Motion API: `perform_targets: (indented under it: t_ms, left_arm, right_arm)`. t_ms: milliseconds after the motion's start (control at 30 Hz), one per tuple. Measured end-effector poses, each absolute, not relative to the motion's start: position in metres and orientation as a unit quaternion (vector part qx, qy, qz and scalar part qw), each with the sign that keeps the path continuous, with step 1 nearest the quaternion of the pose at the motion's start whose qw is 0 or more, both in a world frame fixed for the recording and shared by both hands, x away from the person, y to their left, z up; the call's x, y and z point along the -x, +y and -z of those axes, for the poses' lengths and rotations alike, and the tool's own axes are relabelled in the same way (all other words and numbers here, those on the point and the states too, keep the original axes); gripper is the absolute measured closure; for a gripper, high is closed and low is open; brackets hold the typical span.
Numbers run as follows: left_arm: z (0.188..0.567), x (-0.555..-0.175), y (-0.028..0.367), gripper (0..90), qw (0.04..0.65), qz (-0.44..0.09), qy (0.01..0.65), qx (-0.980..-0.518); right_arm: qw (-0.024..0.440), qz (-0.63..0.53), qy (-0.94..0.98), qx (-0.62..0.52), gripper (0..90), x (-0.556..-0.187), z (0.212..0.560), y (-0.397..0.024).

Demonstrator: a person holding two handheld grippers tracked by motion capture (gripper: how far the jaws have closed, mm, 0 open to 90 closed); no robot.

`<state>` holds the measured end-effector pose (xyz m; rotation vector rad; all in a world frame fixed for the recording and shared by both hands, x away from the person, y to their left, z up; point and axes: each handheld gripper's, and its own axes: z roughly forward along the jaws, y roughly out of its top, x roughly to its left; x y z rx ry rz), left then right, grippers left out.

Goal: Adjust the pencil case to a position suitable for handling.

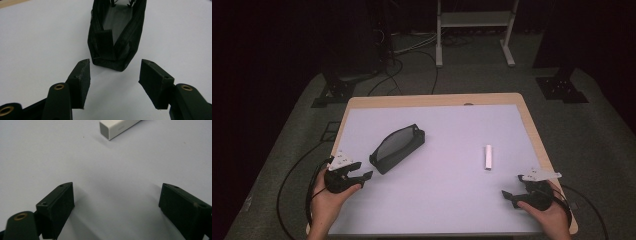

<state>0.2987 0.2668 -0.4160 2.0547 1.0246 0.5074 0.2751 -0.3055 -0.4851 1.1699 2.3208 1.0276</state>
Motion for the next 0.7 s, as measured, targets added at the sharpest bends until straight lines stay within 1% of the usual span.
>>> perform_targets:
  t_ms: [233,700]
  left_arm:
    - [0.410,-0.305,0.265,46.0,0.389,-0.200,0.397,-0.807]
    - [0.401,-0.322,0.255,48.9,0.399,-0.200,0.387,-0.807]
  right_arm:
    - [0.172,-0.362,0.818,-0.412,11.8,-0.275,0.485,-0.306]
    - [0.172,-0.362,0.818,-0.412,11.8,-0.275,0.485,-0.306]
